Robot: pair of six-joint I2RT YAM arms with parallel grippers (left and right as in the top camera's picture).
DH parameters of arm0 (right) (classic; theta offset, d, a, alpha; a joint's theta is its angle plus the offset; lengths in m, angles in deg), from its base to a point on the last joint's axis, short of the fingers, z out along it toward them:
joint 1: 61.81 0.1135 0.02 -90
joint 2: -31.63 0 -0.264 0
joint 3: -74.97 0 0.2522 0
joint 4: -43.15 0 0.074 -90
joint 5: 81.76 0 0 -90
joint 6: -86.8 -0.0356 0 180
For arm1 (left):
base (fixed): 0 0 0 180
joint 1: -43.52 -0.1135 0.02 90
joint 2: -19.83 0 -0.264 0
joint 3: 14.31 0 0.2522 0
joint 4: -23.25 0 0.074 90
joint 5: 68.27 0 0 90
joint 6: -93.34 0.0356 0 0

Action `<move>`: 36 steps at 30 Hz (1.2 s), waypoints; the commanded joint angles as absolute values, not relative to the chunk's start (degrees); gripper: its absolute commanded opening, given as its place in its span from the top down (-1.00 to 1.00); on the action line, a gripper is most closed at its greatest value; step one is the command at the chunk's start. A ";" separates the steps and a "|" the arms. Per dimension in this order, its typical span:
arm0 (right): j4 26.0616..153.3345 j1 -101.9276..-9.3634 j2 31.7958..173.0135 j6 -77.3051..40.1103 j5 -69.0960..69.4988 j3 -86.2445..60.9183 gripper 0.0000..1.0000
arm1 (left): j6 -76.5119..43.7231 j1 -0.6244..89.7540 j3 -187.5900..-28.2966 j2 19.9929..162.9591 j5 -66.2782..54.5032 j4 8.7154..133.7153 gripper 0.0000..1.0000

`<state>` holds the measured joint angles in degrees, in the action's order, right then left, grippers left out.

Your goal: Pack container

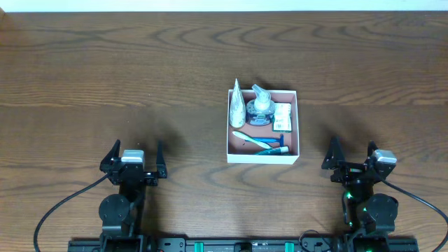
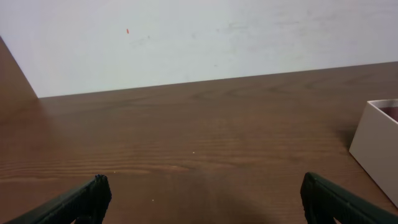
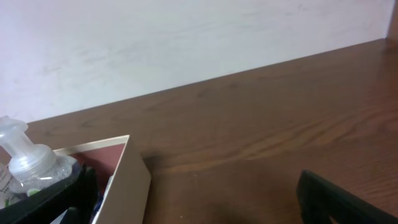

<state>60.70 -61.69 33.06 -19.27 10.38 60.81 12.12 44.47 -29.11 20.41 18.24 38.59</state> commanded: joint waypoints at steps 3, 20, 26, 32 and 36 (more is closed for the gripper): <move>60.97 -62.17 32.15 -18.47 11.03 60.90 -0.98 | 11.79 44.18 -28.30 20.12 18.07 40.82 -0.96; 61.12 -62.17 31.93 -2.29 7.77 60.90 -0.99 | 11.79 44.18 -28.30 20.12 18.07 40.82 -0.96; 61.12 -62.17 31.95 -2.29 7.97 60.90 -0.98 | 11.79 44.18 -28.30 20.12 18.07 40.82 -0.96; 61.12 -62.17 31.95 -2.29 7.97 60.90 -0.99 | 11.79 44.18 -28.30 20.12 18.07 40.82 -0.96; 61.12 -62.17 31.95 -2.29 7.97 60.90 -0.98 | 11.79 44.18 -28.30 20.12 18.07 40.82 -0.96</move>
